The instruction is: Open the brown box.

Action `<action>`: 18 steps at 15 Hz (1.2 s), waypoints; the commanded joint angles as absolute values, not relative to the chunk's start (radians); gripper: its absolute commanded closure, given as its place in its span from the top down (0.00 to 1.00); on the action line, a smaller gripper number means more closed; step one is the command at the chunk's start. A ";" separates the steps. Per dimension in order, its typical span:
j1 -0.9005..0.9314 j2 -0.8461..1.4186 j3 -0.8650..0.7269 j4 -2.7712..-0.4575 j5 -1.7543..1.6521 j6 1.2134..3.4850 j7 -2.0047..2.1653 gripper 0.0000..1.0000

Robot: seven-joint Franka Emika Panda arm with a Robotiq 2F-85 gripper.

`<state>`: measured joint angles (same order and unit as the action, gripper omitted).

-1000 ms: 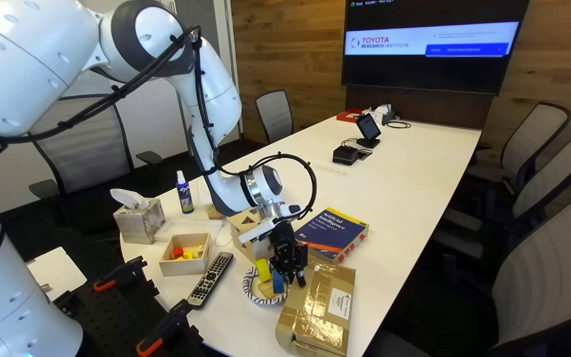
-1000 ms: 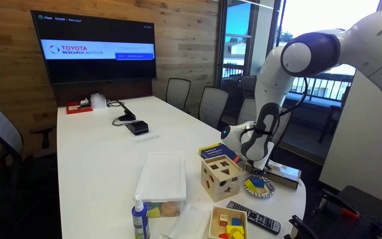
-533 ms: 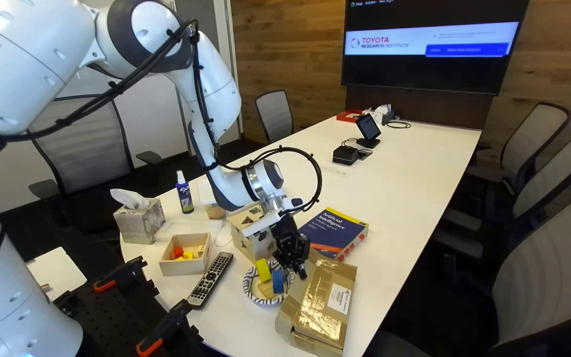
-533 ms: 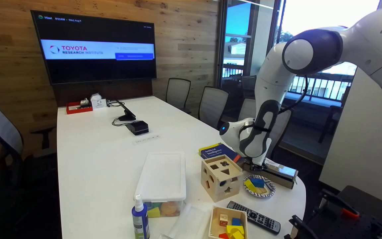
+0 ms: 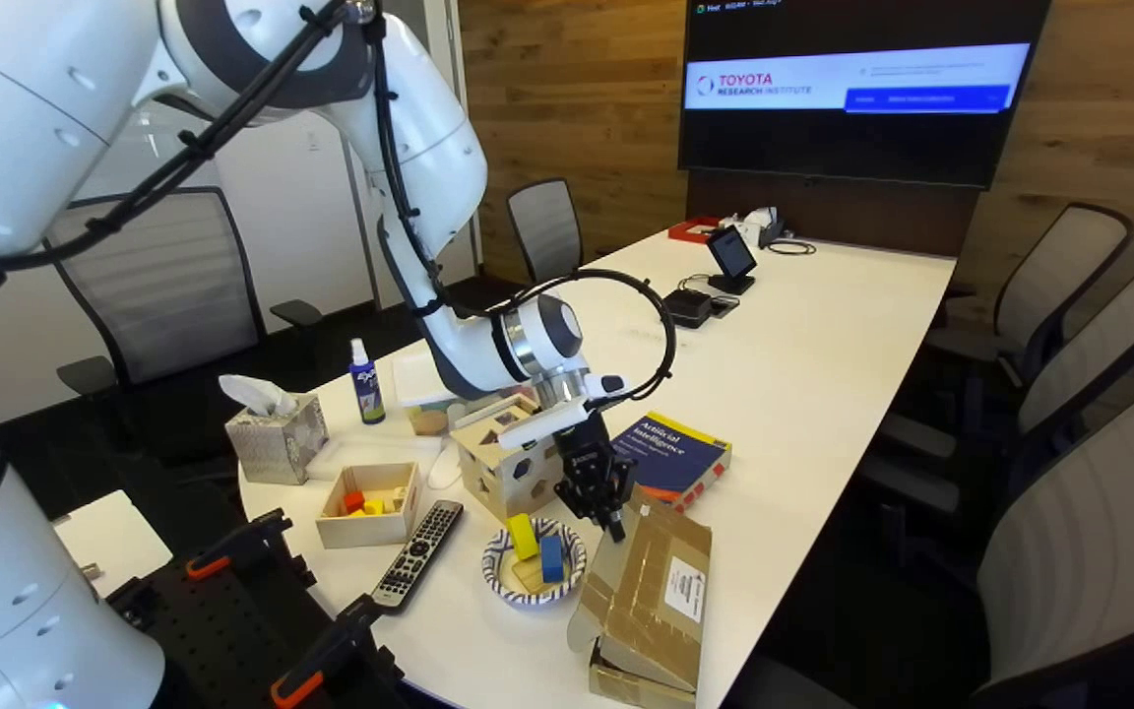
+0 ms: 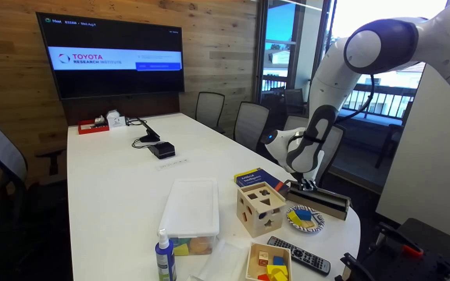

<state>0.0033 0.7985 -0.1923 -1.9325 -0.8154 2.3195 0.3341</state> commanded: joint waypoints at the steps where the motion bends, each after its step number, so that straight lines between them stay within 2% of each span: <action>1: -0.048 0.694 -0.177 -2.012 -0.790 2.402 0.243 0.02; 10: -0.167 0.546 -0.175 -2.116 -0.642 2.582 -0.011 0.02; 18: -0.291 0.481 -0.166 -2.119 -0.381 2.628 -0.300 0.02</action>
